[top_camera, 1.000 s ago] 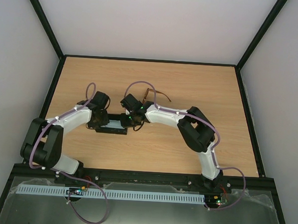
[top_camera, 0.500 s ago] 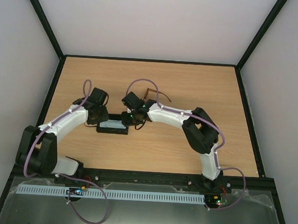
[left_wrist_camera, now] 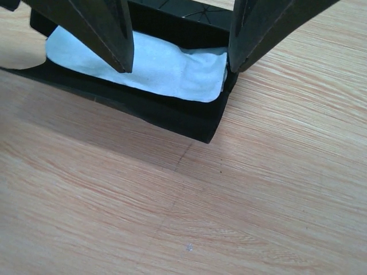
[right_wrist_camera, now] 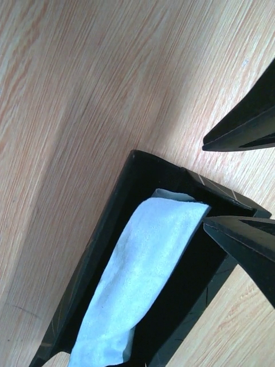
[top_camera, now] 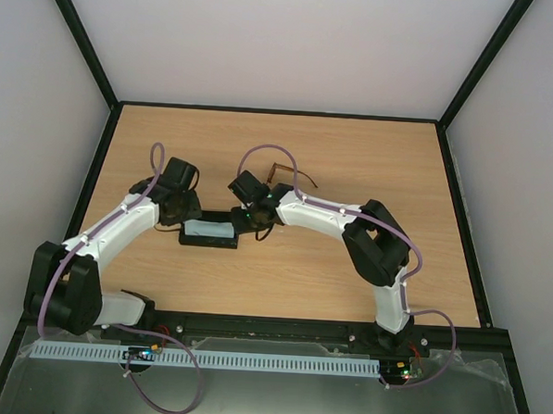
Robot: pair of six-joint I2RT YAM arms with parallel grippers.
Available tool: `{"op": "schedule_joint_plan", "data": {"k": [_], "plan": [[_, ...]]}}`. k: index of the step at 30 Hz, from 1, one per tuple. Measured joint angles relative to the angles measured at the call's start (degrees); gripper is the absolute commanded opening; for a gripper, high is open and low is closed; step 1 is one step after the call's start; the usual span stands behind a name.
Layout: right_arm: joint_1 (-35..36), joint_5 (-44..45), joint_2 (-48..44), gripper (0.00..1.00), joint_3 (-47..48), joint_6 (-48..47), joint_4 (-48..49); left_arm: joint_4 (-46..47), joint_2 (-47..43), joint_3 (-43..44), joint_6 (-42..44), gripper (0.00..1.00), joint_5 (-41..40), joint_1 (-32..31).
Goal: Organize the sunglasses
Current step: Place the glasses cleaning cloth in the sunglasses case, then move the sunglasses case at the center of the board.
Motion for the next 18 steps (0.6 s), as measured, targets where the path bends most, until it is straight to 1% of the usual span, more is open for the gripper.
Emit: {"op": "schedule_joint_plan", "data": {"k": [4, 6, 7, 9, 15, 18], "plan": [[0.0, 0.7, 0.0, 0.32, -0.04, -0.17, -0.13, 0.09, -0.04, 0.13, -0.07, 0.72, 0.2, 0.0], [0.0, 0.85, 0.0, 0.32, -0.04, -0.15, -0.15, 0.33, -0.31, 0.13, 0.04, 0.87, 0.57, 0.0], [0.02, 0.94, 0.0, 0.32, -0.04, -0.15, -0.15, 0.48, -0.57, 0.13, 0.28, 0.91, 0.76, 0.0], [0.02, 1.07, 0.0, 0.32, -0.04, -0.15, -0.15, 0.94, -1.31, 0.13, 0.52, 0.93, 1.18, 0.0], [0.9, 1.57, 0.0, 0.31, -0.04, -0.13, -0.39, 1.36, -3.37, 0.13, 0.68, 0.94, 1.51, 0.0], [1.6, 1.73, 0.0, 0.25, -0.04, -0.09, -0.57, 1.38, -3.48, 0.11, 0.68, 0.94, 1.51, 0.0]]}}
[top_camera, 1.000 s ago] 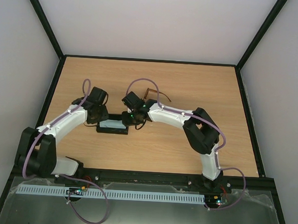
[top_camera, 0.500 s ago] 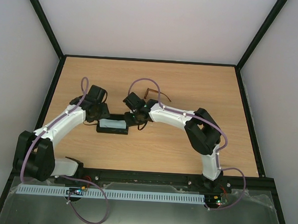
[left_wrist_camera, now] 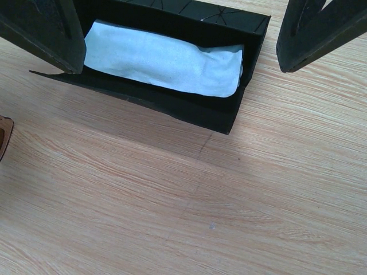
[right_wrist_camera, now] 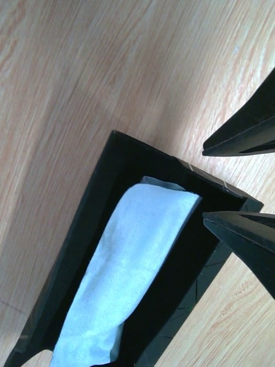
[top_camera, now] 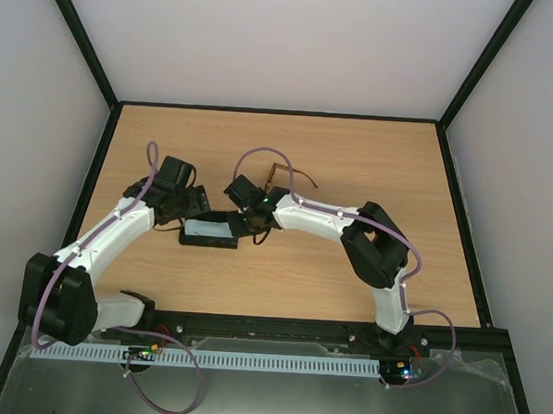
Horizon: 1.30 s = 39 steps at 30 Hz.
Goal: Organize the sunglasses
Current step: Move the sunglasses case at the center of the board.
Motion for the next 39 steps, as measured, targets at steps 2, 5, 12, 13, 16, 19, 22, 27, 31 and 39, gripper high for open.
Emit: {"op": "schedule_joint_plan", "data": {"k": [2, 5, 12, 13, 16, 19, 22, 27, 31, 39], "plan": [[0.44, 0.15, 0.02, 0.24, 0.02, 0.24, -0.02, 0.0, 0.0, 0.0, 0.0, 0.94, 0.0, 0.0], [0.79, 0.74, 0.02, 0.23, 0.02, 0.63, -0.07, 0.11, -0.04, -0.11, 0.0, 0.94, 0.04, 0.0], [1.05, 2.78, 0.37, 0.23, 0.02, 1.31, -0.44, 0.42, -0.46, -0.52, 0.0, 0.93, 0.79, 0.0], [1.09, 2.95, 0.61, 0.23, 0.02, 1.36, -0.44, 0.48, -0.55, -0.57, 0.02, 0.93, 0.94, 0.0], [1.09, 3.43, 1.62, 0.23, 0.04, 1.51, -0.42, 0.83, -1.03, -0.98, 0.02, 0.92, 1.25, 0.0], [1.16, 3.63, 2.1, 0.18, 0.11, 1.55, -0.35, 1.14, -1.55, -1.6, 0.02, 0.92, 1.46, 0.0], [1.36, 4.02, 2.1, 0.15, 0.15, 1.75, -0.33, 1.2, -1.62, -1.95, 0.02, 0.92, 1.53, 0.0], [1.53, 4.59, 2.1, 0.1, 0.15, 2.12, -0.2, 1.27, -1.86, -2.69, 0.02, 0.91, 1.73, 0.0], [1.7, 5.09, 2.08, 0.04, 0.04, 2.23, 0.11, 1.38, -2.03, -2.73, 0.02, 0.91, 1.99, 0.0], [1.79, 6.71, 0.2, 0.01, -2.49, 2.29, 0.39, 1.68, -2.27, -2.73, 0.02, 0.91, 2.43, 0.0]]}}
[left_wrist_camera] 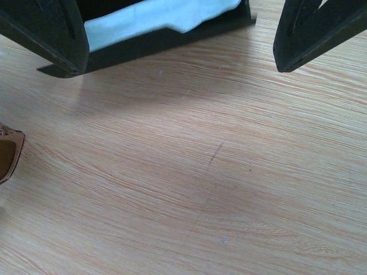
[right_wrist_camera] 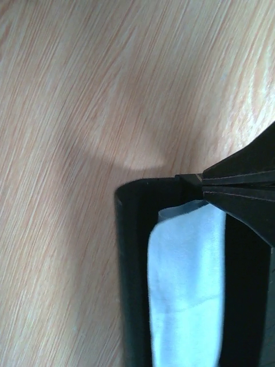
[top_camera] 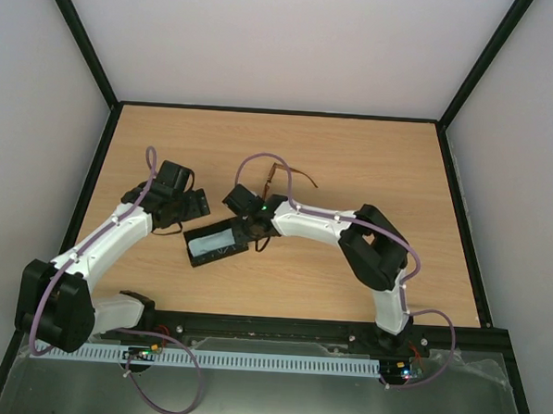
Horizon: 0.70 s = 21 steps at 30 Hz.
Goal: Organize the sunglasses
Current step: Move the sunglasses case at the center of the board.
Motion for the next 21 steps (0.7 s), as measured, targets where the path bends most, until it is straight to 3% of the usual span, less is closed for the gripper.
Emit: {"op": "schedule_joint_plan", "data": {"k": [12, 21], "plan": [[0.0, 3.65, -6.43, 0.01, -8.28, 1.38, -0.7, 0.5, -0.09, -0.31, 0.0, 0.9, 0.7, 0.0], [0.0, 6.56, -16.9, 0.02, -20.74, 3.85, -2.29, 1.11, -0.72, -0.74, -0.02, 0.89, 1.25, 0.0]]}}
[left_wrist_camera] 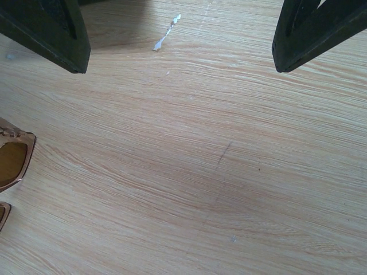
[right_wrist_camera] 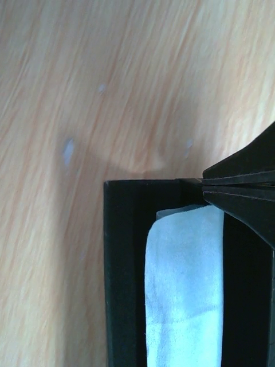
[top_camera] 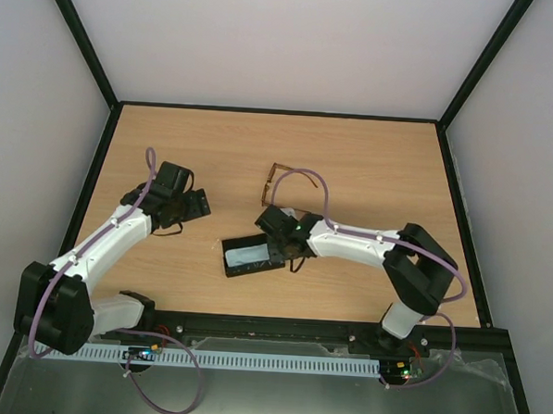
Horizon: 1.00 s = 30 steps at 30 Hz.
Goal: Organize the sunglasses
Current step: Move the sunglasses case at the center of the board.
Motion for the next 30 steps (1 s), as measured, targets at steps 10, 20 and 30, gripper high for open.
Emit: {"op": "schedule_joint_plan", "data": {"k": [10, 20, 30], "plan": [[-0.63, 1.38, -8.96, 0.03, -8.46, 2.78, -2.4, 0.5, 0.02, -0.02, -0.28, 0.89, 0.39, -1.46], [-1.53, 1.09, -13.22, 0.08, -11.39, 5.01, -2.73, 1.09, 2.29, 0.07, -0.5, 0.89, 0.37, -3.96], [-1.6, 0.61, -18.6, 0.26, -13.51, 7.34, -3.85, 1.49, 4.33, 1.86, -0.44, 0.92, 0.37, -4.96]]}}
